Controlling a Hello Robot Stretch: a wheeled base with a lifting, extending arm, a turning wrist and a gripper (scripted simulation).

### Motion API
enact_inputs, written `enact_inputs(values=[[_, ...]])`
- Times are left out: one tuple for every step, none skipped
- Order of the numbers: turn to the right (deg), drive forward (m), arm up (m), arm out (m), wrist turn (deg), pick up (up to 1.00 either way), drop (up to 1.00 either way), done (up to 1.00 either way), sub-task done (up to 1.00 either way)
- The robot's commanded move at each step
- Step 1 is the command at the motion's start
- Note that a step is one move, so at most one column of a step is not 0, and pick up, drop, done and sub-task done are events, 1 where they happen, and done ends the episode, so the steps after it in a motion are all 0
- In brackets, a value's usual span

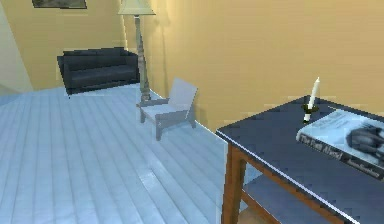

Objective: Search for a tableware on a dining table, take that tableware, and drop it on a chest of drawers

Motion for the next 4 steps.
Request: enact_inputs(values=[[0.0, 0.0, 0.0, 0.0, 45.0, 0.0, 0.0, 0.0, 0.0], [0.0, 0.0, 0.0, 0.0, 45.0, 0.0, 0.0, 0.0, 0.0], [0.0, 0.0, 0.0, 0.0, 21.0, 0.0, 0.0, 0.0, 0.0], [0.0, 0.0, -0.12, 0.0, 0.0, 0.0, 0.0, 0.0, 0.0]])
